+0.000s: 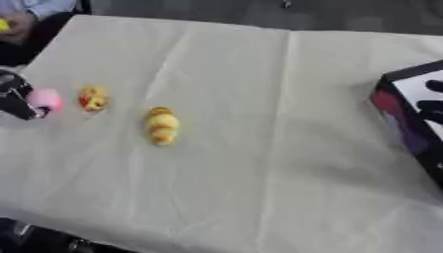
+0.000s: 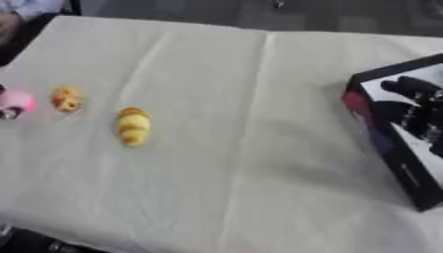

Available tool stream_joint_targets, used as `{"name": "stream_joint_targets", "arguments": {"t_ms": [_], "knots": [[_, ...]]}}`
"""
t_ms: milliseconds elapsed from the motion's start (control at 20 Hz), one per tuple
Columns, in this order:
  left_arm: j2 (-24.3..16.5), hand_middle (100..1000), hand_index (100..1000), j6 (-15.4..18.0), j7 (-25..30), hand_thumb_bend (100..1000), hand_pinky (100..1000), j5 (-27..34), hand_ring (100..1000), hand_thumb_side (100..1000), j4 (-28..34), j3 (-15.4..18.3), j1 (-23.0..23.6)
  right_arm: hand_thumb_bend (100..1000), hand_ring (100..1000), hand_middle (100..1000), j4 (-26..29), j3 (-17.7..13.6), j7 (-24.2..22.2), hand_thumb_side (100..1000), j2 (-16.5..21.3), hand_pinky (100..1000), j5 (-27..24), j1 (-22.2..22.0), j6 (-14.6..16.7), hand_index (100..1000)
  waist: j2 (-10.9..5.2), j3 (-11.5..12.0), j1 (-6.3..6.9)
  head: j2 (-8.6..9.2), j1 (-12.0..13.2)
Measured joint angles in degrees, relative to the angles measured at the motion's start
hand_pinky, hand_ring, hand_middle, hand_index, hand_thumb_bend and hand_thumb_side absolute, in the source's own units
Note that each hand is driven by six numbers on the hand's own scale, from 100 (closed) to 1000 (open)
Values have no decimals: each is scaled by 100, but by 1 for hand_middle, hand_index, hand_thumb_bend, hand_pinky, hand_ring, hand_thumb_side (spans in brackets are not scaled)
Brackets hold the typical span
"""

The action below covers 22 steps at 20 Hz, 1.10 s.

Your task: Pick up the objects with one hand, pass them to the other hand, and then place them into the box on the other side of the table.

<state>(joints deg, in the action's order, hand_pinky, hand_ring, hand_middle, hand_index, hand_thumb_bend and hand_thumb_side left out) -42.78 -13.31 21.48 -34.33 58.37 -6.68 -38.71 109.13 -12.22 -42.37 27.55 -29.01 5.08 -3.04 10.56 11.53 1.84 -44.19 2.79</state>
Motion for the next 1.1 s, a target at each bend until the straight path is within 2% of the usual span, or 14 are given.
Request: {"name": "stream_joint_targets", "arguments": {"t_ms": [350, 600, 850, 1100], "knots": [[7, 493, 443, -5, -448, 238, 770, -102, 625, 100, 1270, 158, 301, 100, 952, 1000, 1, 0, 5, 540, -5, 1000, -3, 44, -1, 1000, 36, 20, -13, 0, -215], [220, 484, 439, -112, -727, 221, 757, -62, 611, 100, 1925, 210, 432, 100, 954, 1000, 32, 10, 46, 526, 0, 1000, -157, 152, -16, 1000, 48, 50, -78, 0, -362], [509, 480, 436, -162, -1046, 215, 754, -49, 607, 100, 2312, 220, 489, 100, 960, 1000, 259, 154, 107, 529, 297, 1000, -748, 421, 112, 1000, 48, 51, -137, -1, -467], [823, 476, 433, -111, -1236, 197, 746, -129, 600, 100, 2519, 148, 486, 100, 964, 1000, 413, 424, 50, 470, 862, 1000, -1593, 906, 521, 1000, 47, 54, -173, -1, -525]]}}
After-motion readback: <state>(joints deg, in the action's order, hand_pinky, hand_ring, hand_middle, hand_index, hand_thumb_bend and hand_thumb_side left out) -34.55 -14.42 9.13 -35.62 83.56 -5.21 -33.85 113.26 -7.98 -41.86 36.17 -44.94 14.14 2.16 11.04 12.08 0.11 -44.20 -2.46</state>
